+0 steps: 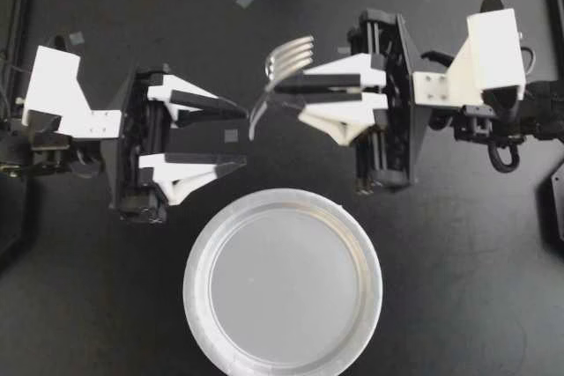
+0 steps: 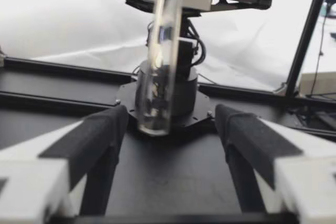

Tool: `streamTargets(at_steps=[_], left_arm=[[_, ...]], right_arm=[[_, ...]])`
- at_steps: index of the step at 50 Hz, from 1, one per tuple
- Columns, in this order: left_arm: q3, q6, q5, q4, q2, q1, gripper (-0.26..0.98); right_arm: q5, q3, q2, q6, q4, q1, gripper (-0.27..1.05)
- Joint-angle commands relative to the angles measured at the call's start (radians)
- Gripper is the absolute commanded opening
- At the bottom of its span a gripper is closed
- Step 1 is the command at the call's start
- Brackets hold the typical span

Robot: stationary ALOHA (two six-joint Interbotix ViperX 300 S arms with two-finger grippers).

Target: Pick up the fork and place it on the plate.

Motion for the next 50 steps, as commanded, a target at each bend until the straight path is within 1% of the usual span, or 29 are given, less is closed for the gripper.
streamTargets(at_steps=[1, 11, 16, 19, 22, 30, 34, 40, 44, 47, 50], left_arm=[[-0.031, 0.003, -0.011, 0.002, 0.002, 0.0, 0.64], [-0.058, -0.002, -0.011, 0.002, 0.037, 0.0, 0.63], [-0.063, -0.005, -0.006, 0.002, 0.046, 0.0, 0.57], [-0.061, -0.005, -0.003, 0.002, 0.046, -0.002, 0.5], [-0.061, -0.005, 0.0, 0.002, 0.046, 0.0, 0.4], [-0.061, 0.0, 0.014, 0.002, 0.046, -0.002, 0.07], [-0.06, 0.002, 0.017, 0.002, 0.046, 0.0, -0.02], [-0.058, 0.003, 0.018, 0.002, 0.048, 0.0, -0.03], [-0.058, 0.008, 0.02, 0.003, 0.049, -0.002, -0.03], [-0.058, 0.009, 0.026, 0.003, 0.049, -0.002, -0.03], [-0.058, 0.009, 0.031, 0.003, 0.049, -0.002, -0.03]], right_arm=[[-0.021, -0.009, -0.009, 0.008, -0.008, 0.006, 0.09], [-0.049, 0.009, -0.006, 0.014, -0.017, 0.006, 0.09], [-0.051, 0.017, -0.015, 0.012, -0.017, 0.005, 0.09], [-0.051, 0.023, -0.018, 0.012, -0.017, 0.006, 0.09], [-0.051, 0.028, -0.021, 0.012, -0.017, 0.005, 0.09], [-0.051, 0.031, -0.021, 0.009, -0.017, 0.006, 0.09], [-0.051, 0.031, -0.023, 0.008, -0.018, 0.005, 0.09], [-0.044, 0.031, -0.02, 0.009, -0.017, 0.003, 0.1], [-0.035, 0.029, -0.017, 0.009, -0.017, -0.002, 0.13], [-0.028, 0.029, -0.018, 0.009, -0.017, -0.003, 0.2], [-0.025, 0.031, -0.02, 0.009, -0.017, -0.003, 0.33]])
